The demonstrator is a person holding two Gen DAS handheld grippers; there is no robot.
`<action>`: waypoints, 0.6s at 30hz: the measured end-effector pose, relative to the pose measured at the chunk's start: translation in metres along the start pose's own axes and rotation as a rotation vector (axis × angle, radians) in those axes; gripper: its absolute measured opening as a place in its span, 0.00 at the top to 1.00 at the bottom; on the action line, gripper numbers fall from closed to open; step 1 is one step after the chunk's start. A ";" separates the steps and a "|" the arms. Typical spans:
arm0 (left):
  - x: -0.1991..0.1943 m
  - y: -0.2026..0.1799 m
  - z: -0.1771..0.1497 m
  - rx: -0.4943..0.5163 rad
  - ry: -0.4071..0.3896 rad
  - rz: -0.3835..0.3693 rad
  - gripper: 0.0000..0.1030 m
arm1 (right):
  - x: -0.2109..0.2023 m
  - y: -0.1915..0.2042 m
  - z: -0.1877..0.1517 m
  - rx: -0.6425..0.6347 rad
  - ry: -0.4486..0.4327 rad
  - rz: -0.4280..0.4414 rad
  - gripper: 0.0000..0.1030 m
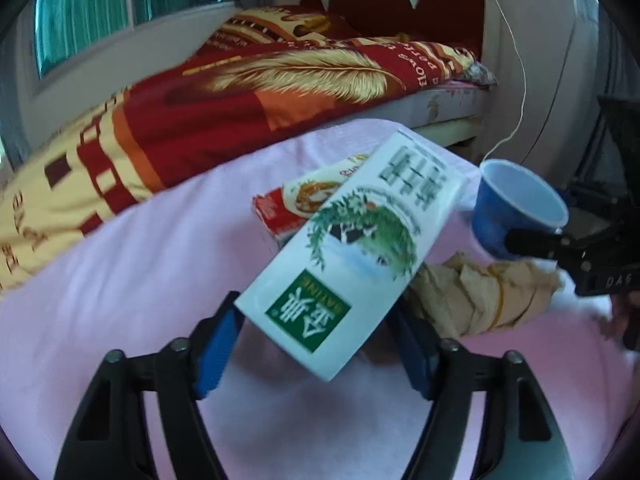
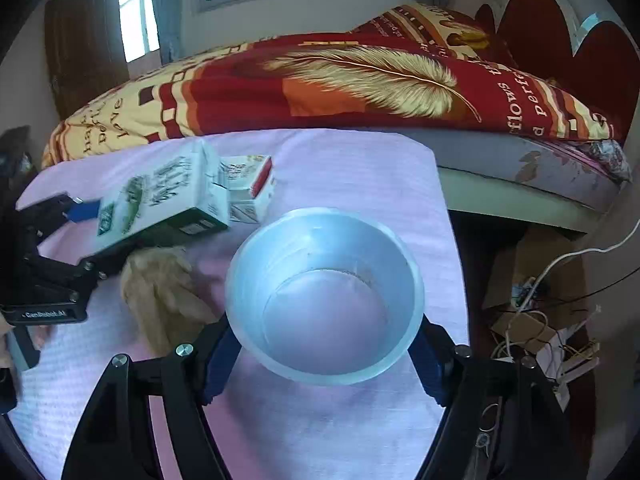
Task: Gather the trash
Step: 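Grasp the green-and-white milk carton with the left tool while the right tool grasps the blue paper bowl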
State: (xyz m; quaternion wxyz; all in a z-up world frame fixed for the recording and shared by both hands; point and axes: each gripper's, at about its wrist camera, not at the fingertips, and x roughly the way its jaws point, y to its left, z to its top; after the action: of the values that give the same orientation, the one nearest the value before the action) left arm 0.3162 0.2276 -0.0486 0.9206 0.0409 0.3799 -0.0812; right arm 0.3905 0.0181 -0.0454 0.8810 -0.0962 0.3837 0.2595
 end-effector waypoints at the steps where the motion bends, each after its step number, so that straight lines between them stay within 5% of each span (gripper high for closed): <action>1: -0.007 -0.002 -0.004 -0.017 -0.010 -0.014 0.35 | -0.002 0.002 -0.002 -0.003 -0.004 -0.002 0.26; 9: -0.038 -0.007 -0.042 -0.147 0.053 -0.012 0.40 | -0.013 0.010 -0.015 0.001 -0.014 0.000 0.26; 12: -0.039 -0.010 -0.040 -0.109 0.020 0.006 0.25 | -0.008 0.010 -0.013 0.015 -0.007 -0.020 0.25; 16: -0.027 -0.003 -0.026 -0.109 0.019 0.028 0.25 | -0.001 0.011 -0.006 0.019 0.003 -0.030 0.25; 17: -0.024 0.000 -0.024 -0.120 0.025 0.015 0.25 | 0.000 0.011 -0.004 0.027 0.003 -0.022 0.25; 18: -0.021 0.002 -0.025 -0.131 0.031 -0.015 0.43 | -0.001 0.010 -0.004 0.032 0.002 -0.013 0.26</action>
State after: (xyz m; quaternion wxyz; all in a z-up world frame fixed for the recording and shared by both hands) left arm 0.2852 0.2356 -0.0514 0.9146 -0.0209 0.3989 -0.0623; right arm 0.3825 0.0252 -0.0472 0.8837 -0.0849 0.3882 0.2474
